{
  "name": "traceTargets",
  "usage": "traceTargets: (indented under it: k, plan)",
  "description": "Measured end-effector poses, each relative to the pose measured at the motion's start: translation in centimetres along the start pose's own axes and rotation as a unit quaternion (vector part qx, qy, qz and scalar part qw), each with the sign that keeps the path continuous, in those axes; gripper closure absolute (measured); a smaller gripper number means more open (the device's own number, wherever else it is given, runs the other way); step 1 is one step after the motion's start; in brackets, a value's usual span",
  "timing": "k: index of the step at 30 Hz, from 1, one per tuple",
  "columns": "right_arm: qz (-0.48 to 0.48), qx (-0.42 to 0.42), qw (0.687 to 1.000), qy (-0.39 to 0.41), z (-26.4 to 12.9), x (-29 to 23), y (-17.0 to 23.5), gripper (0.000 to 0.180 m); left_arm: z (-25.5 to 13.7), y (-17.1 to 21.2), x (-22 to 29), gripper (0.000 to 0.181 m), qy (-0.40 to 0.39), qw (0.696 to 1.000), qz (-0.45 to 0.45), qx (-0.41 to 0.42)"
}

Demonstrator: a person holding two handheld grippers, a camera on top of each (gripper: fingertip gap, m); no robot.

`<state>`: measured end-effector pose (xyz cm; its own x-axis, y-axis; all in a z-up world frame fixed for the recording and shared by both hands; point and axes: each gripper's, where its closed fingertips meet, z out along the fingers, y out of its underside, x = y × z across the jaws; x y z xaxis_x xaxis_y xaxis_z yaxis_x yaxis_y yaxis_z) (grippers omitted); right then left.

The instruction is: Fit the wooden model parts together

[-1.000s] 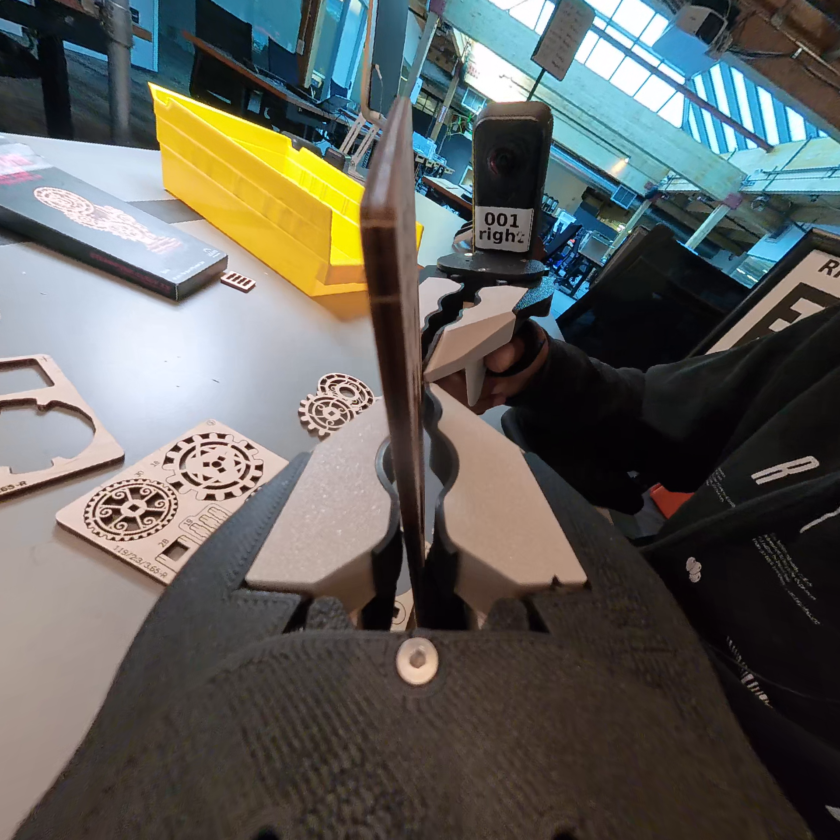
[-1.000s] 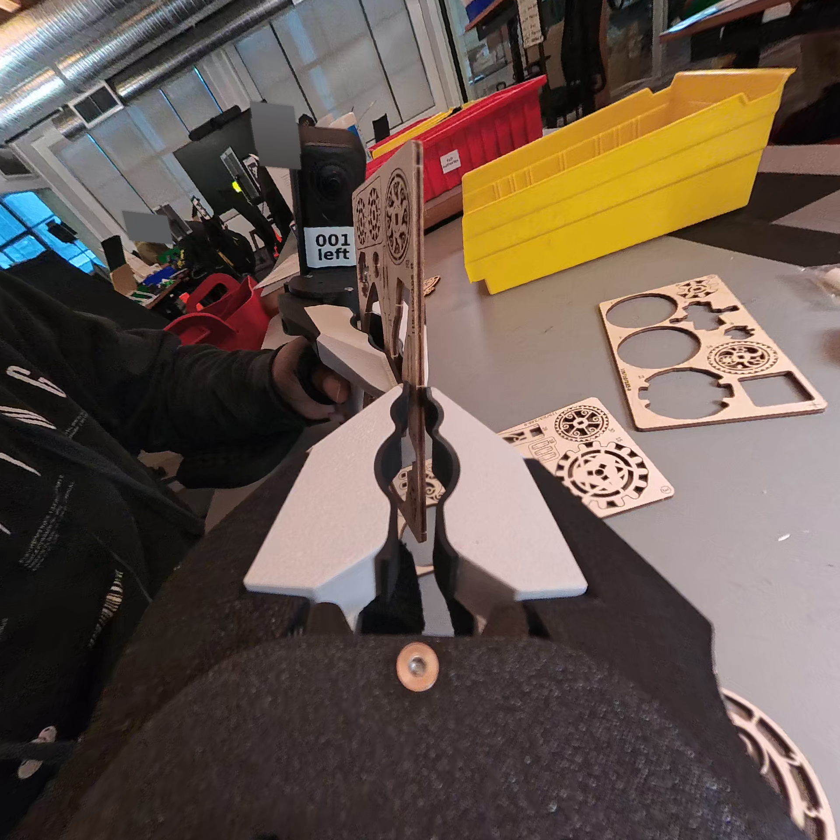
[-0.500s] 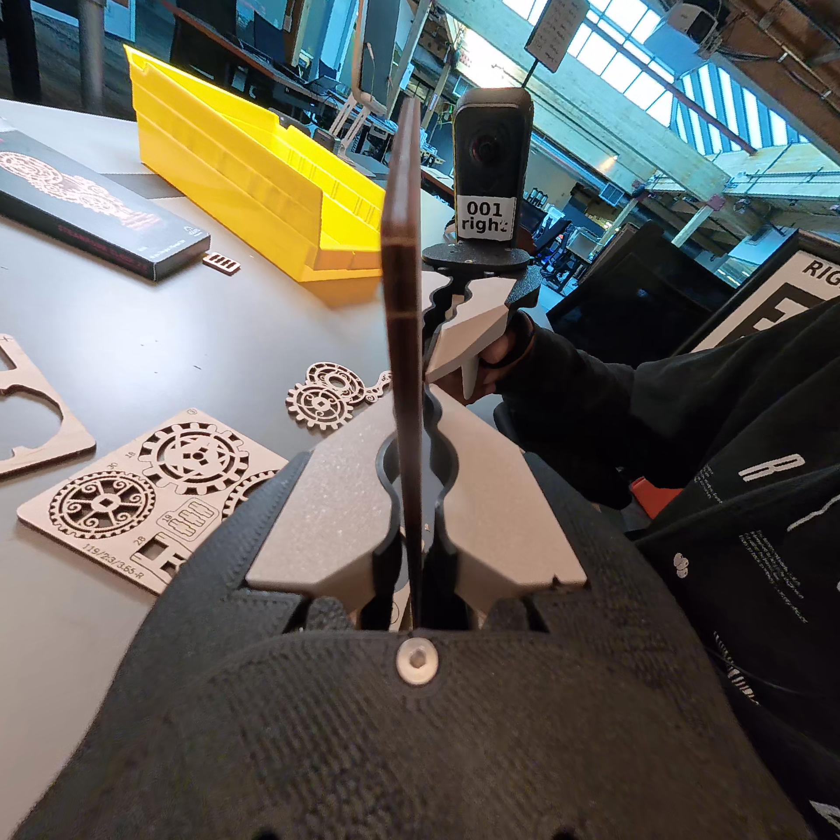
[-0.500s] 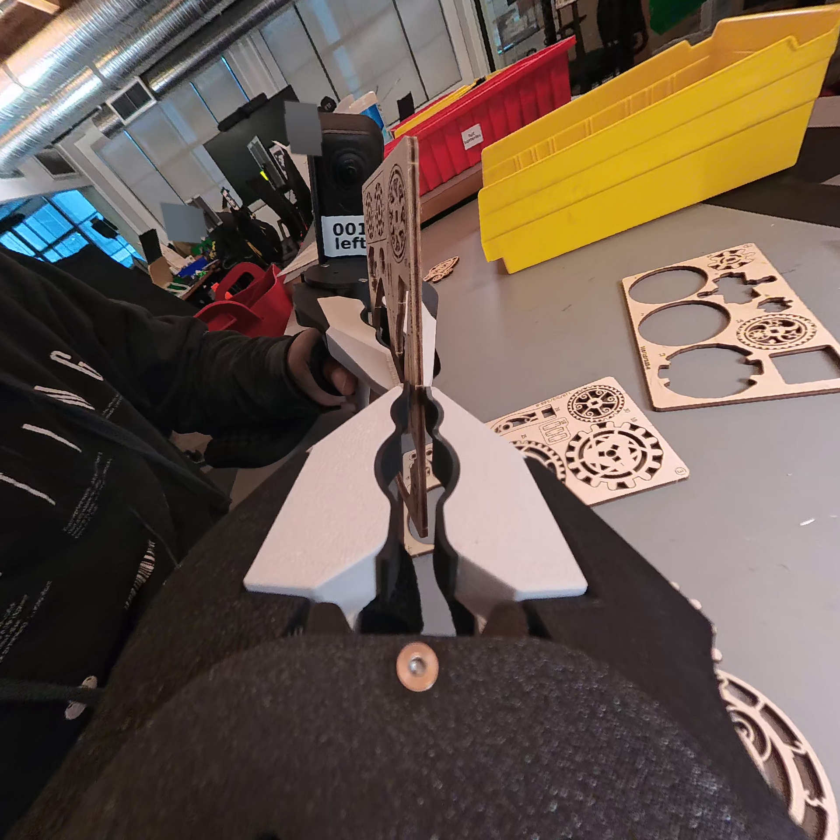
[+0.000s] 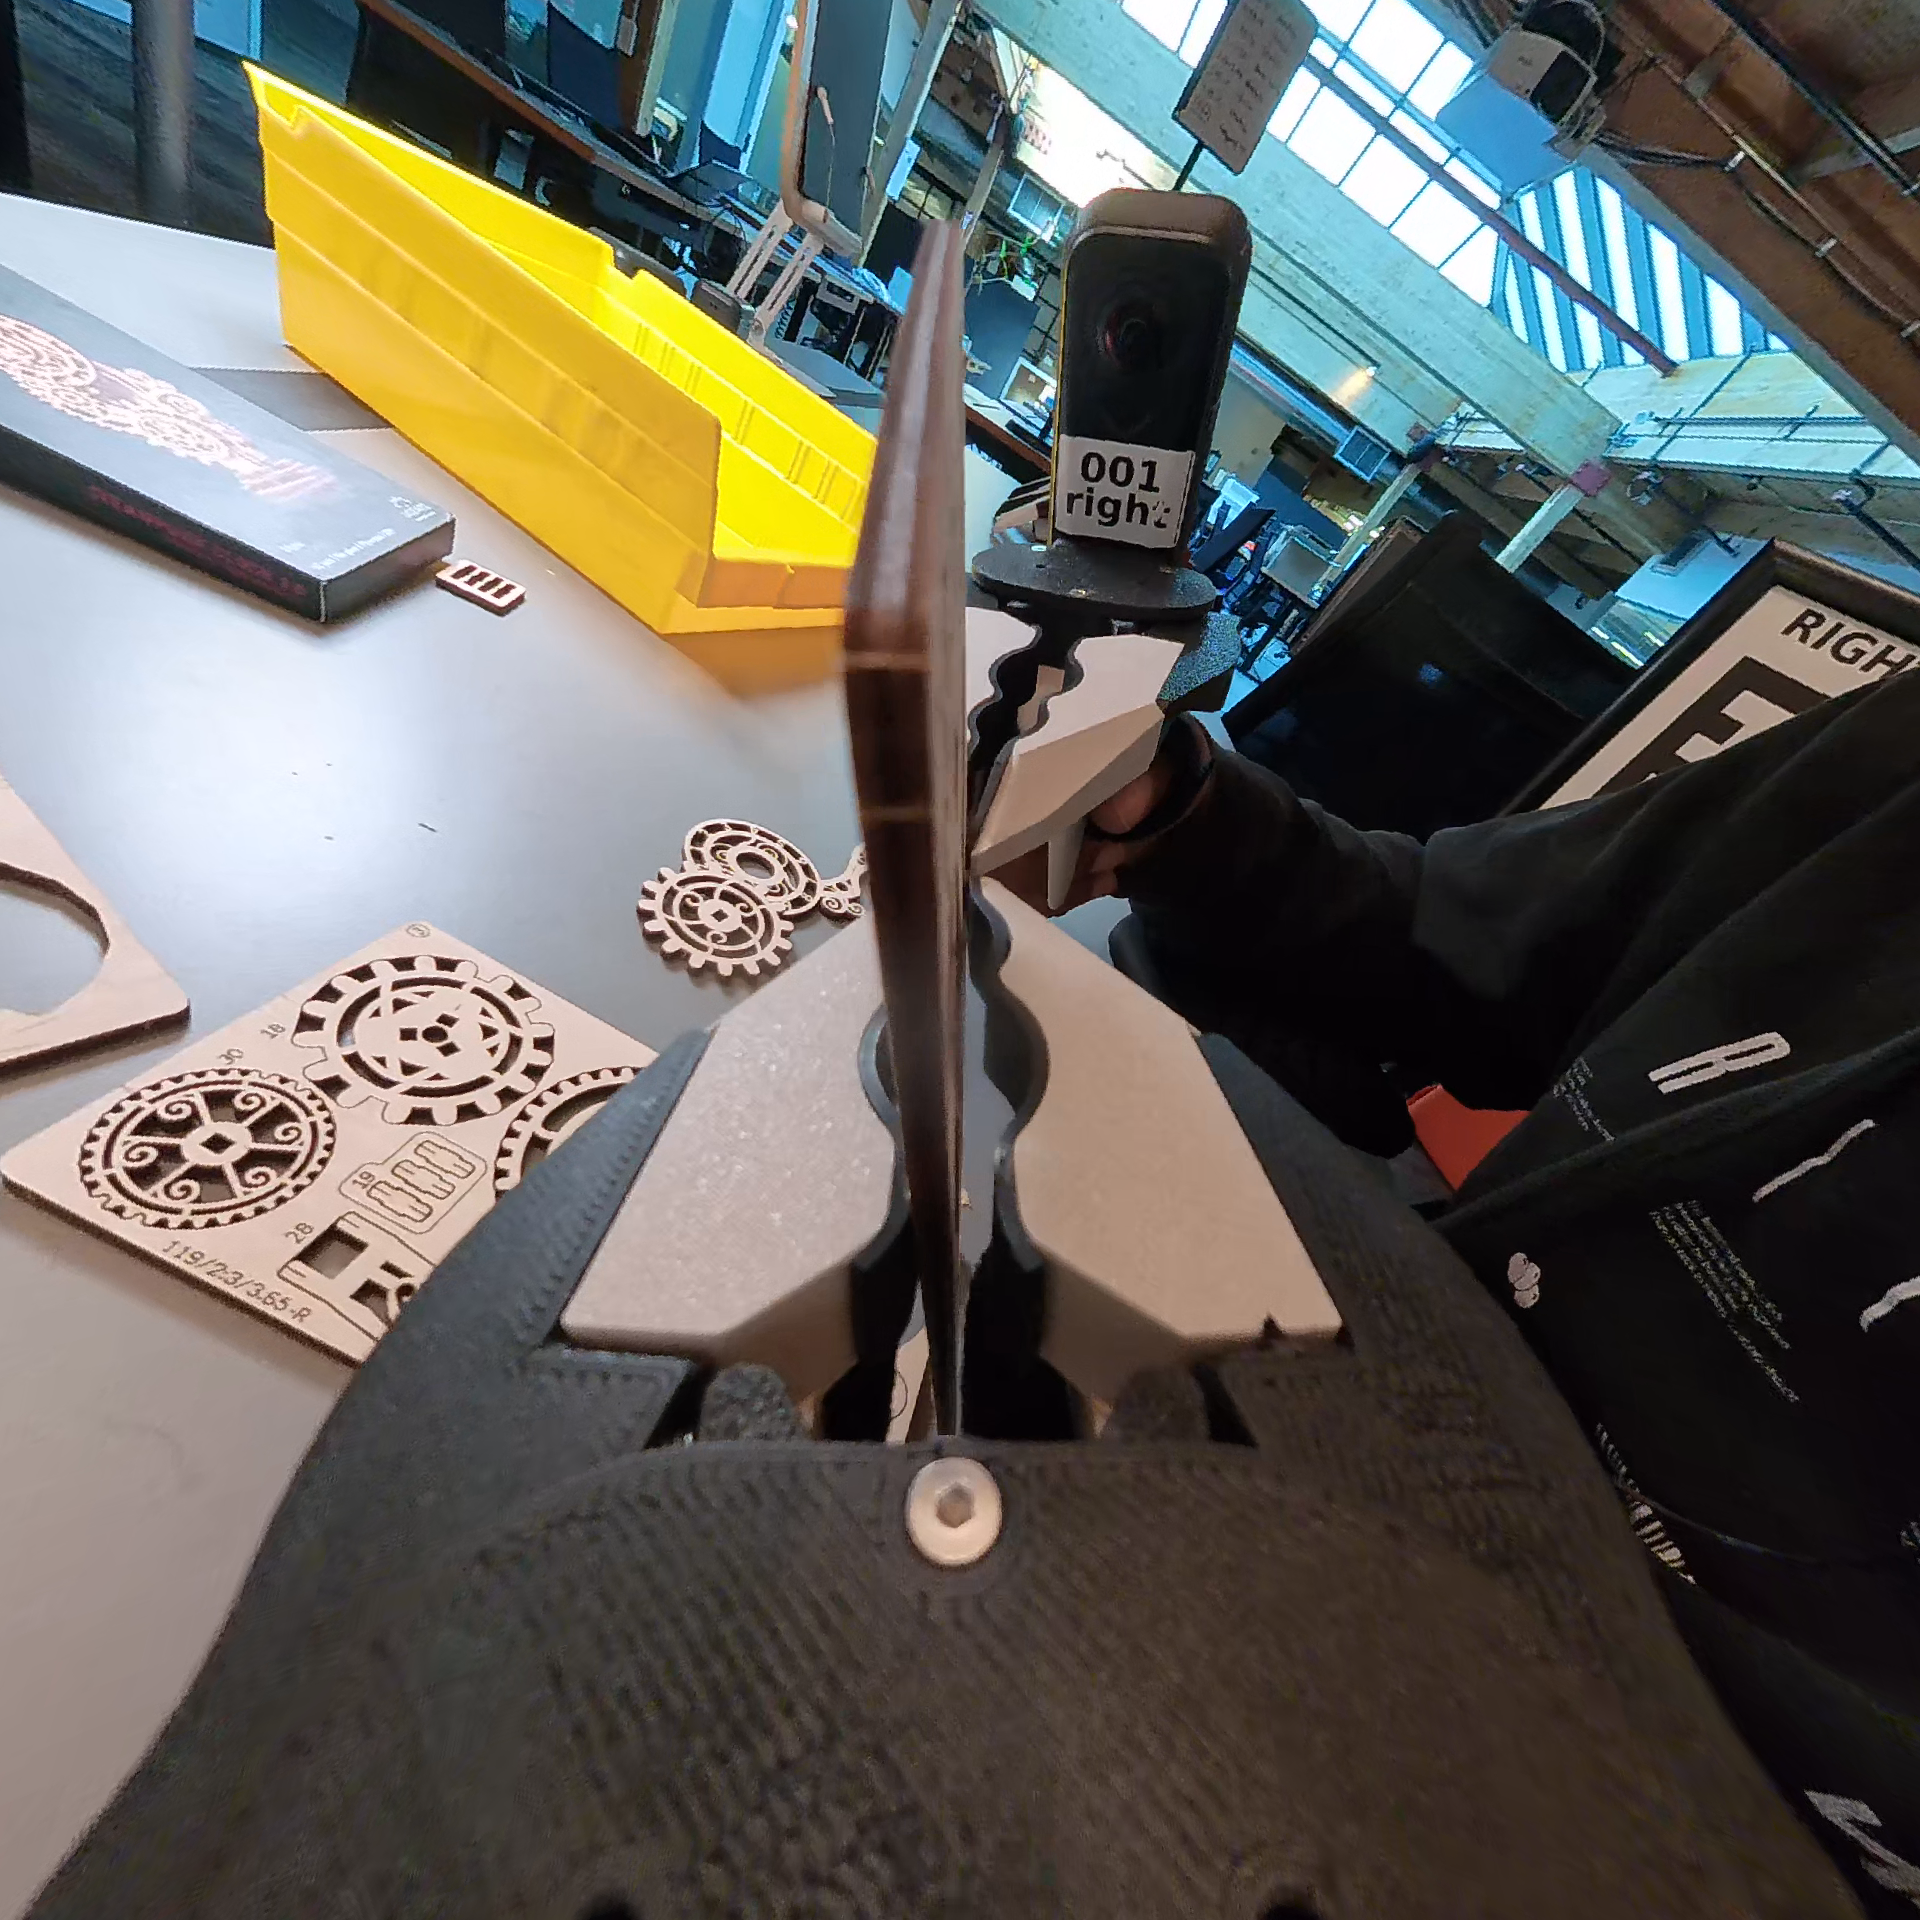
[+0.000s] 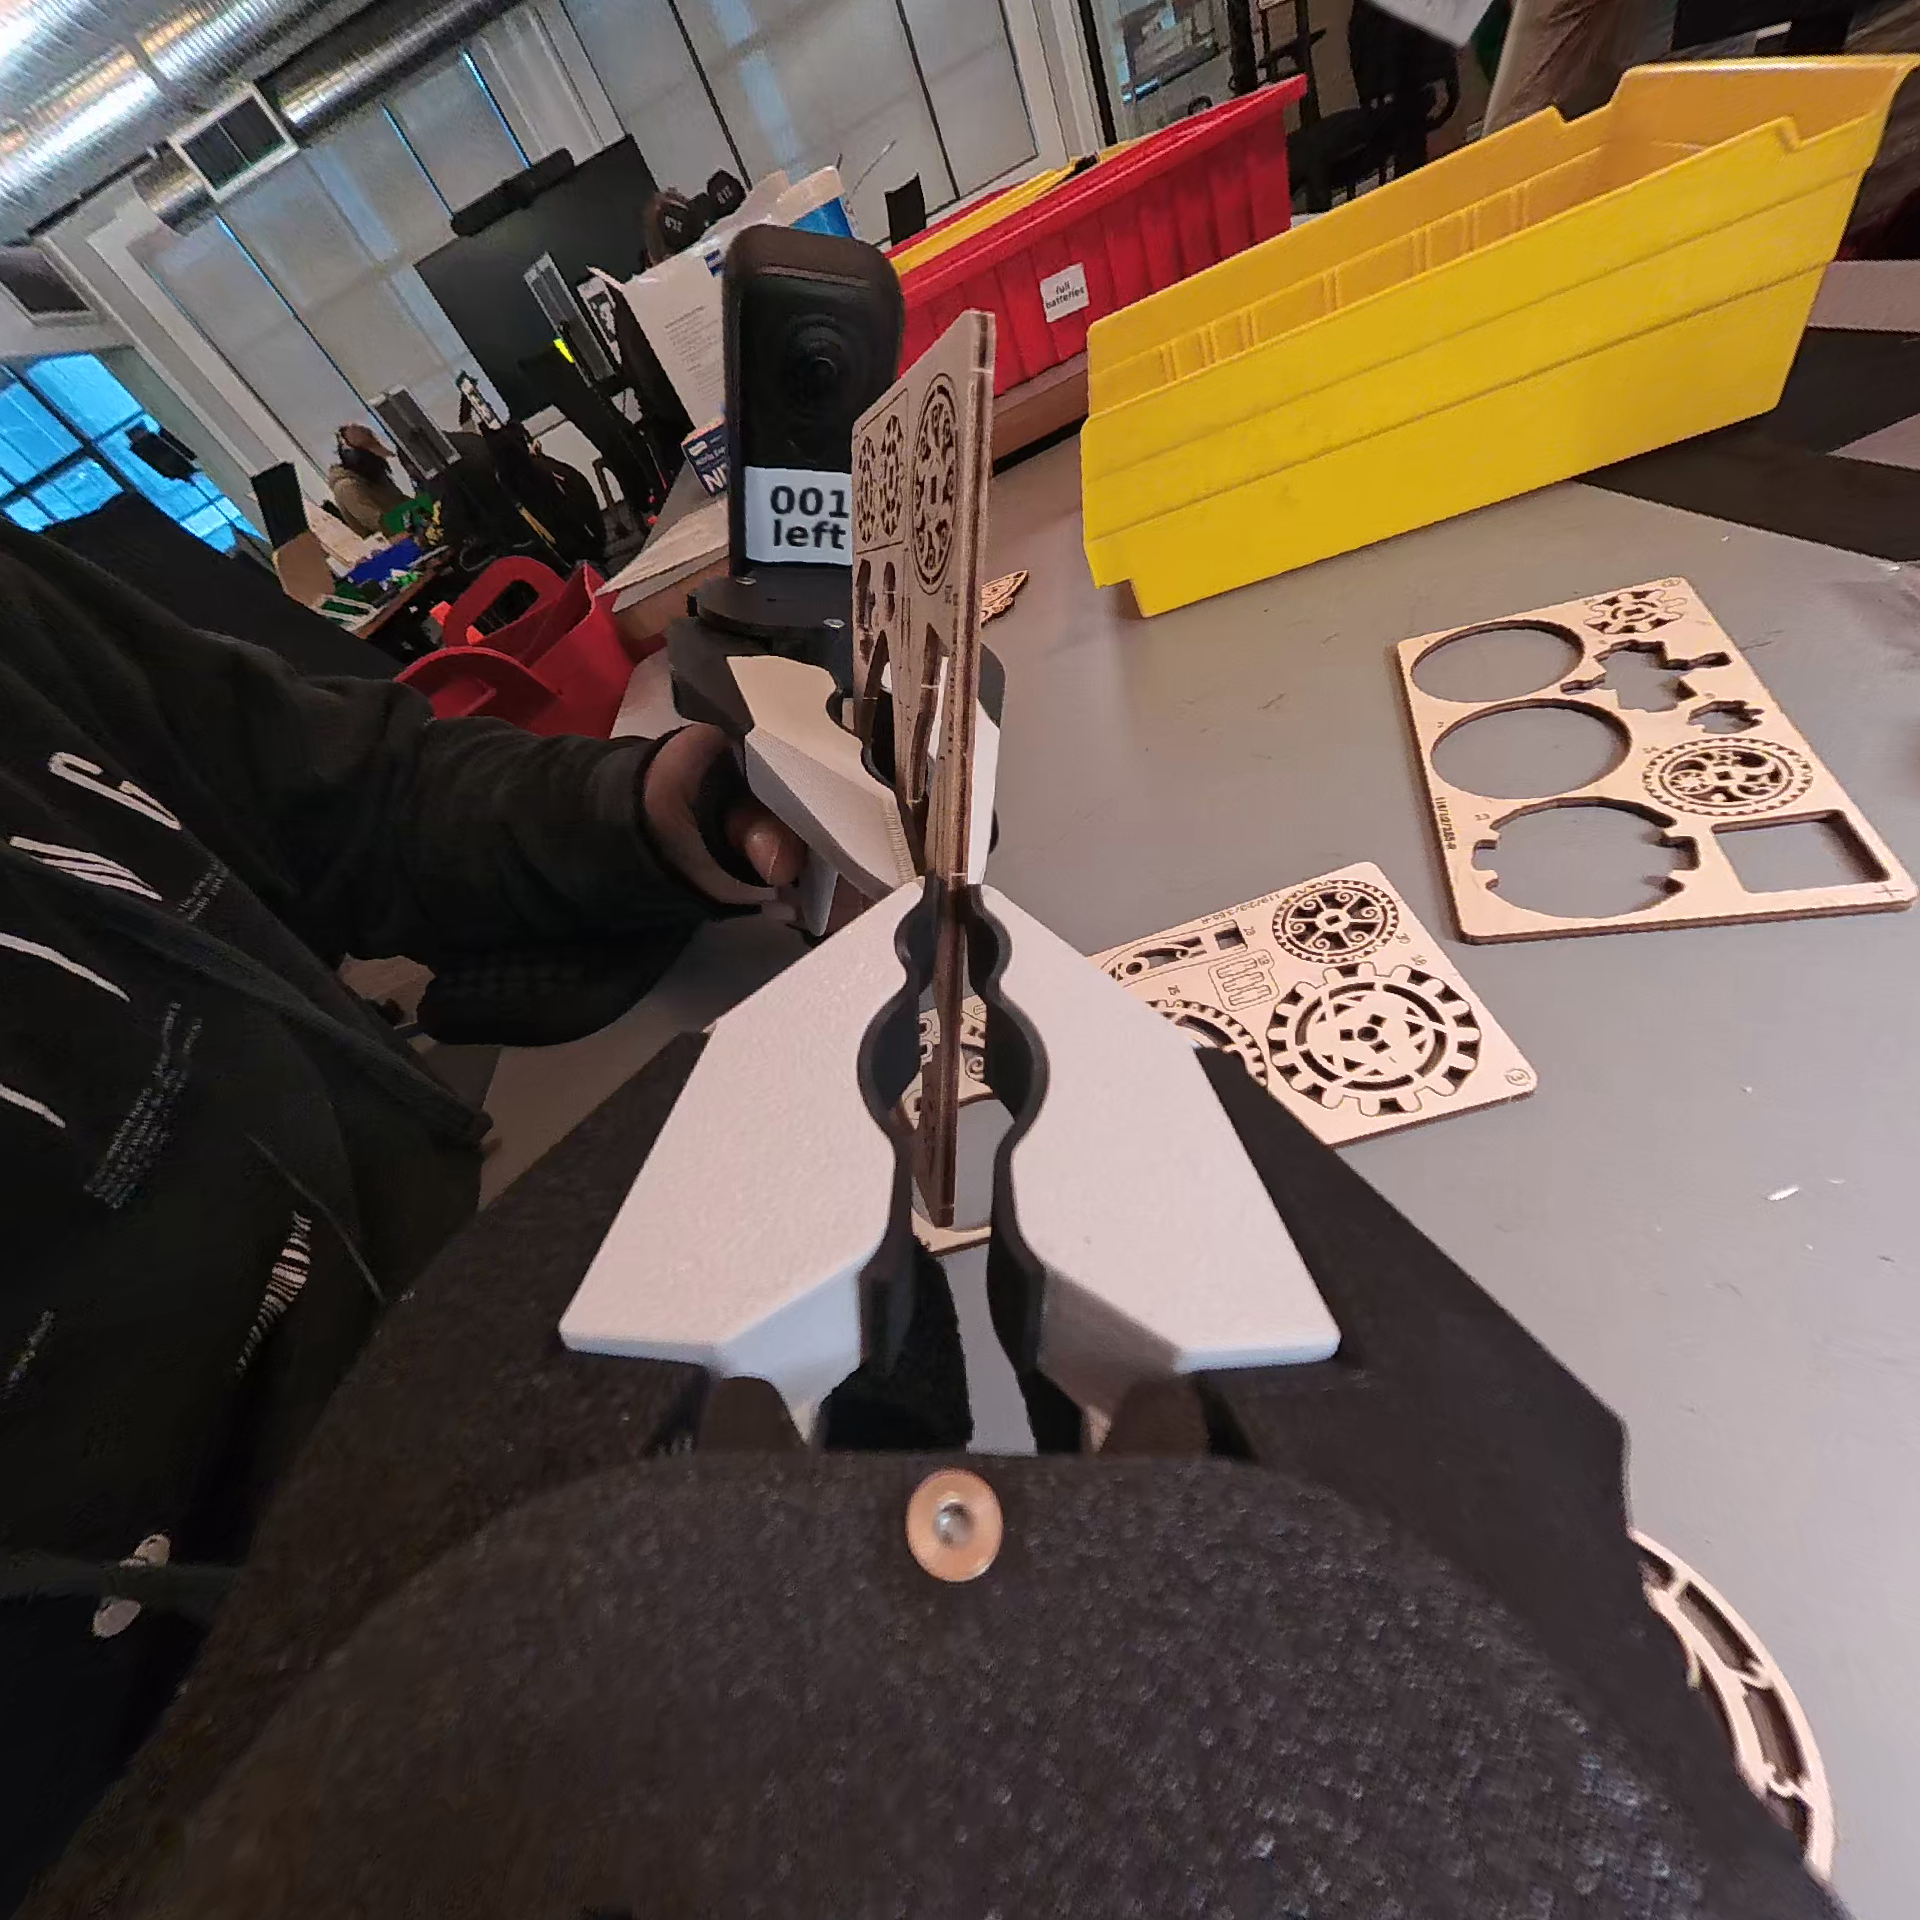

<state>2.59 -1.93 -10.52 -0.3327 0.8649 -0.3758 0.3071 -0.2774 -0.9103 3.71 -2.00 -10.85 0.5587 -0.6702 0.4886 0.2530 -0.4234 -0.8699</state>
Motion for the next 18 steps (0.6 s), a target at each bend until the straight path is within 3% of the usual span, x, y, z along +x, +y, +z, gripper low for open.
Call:
traceTargets:
  k: [18]
  plan:
    - [0.037, -0.011, 0.998, -0.053, -0.02, -0.92, 0.61, 0.179, -0.28, 0.82, 0.71, 0.178, 0.036, 0.999, 0.004, -0.037]
